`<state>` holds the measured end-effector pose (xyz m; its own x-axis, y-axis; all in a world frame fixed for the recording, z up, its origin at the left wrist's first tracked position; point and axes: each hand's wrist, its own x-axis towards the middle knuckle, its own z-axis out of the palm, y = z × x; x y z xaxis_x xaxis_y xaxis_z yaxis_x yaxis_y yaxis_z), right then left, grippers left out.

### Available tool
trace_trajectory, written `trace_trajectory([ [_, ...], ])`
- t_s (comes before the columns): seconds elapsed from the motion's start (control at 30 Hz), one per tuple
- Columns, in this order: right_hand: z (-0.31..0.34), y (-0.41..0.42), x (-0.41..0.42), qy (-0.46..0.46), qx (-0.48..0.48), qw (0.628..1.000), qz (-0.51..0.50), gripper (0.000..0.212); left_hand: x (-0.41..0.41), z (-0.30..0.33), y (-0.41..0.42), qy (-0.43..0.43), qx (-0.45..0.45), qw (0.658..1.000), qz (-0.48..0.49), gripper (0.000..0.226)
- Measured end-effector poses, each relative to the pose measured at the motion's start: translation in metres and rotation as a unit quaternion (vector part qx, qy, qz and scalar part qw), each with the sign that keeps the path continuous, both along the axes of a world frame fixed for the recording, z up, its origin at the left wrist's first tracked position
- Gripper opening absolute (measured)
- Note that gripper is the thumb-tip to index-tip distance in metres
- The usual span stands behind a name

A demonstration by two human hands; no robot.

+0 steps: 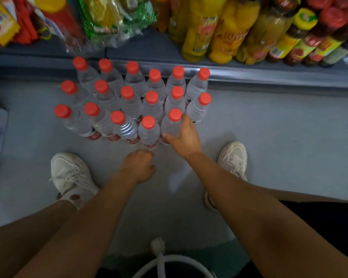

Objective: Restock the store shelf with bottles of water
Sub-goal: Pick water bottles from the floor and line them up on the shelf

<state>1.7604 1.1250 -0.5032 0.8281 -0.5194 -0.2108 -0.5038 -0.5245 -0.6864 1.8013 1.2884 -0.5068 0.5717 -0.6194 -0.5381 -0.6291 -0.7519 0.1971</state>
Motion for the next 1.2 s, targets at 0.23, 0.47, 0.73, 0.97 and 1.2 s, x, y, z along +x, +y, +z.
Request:
trace_trajectory([
  [0.23,0.007,-0.006,0.001,-0.012,-0.011,1.0,0.005,0.065,-0.002,0.003,-0.004,-0.009,-0.004,1.0,-0.009,0.045],
  [0.47,0.05,-0.009,-0.03,-0.011,-0.04,0.999,0.014,0.054,-0.003,0.053,-0.009,-0.079,-0.039,0.996,-0.024,0.042],
  [0.73,0.155,-0.007,-0.039,-0.087,-0.103,0.991,0.018,0.056,-0.002,0.156,-0.013,-0.165,-0.112,0.98,-0.028,0.027],
  [0.97,0.279,-0.013,-0.015,-0.197,-0.177,0.964,0.005,0.053,0.024,0.27,-0.023,-0.272,-0.169,0.947,-0.034,0.028],
  [1.2,0.392,-0.03,0.035,-0.283,-0.231,0.931,-0.019,0.051,0.082,0.38,-0.04,-0.394,-0.224,0.891,-0.023,0.031],
])
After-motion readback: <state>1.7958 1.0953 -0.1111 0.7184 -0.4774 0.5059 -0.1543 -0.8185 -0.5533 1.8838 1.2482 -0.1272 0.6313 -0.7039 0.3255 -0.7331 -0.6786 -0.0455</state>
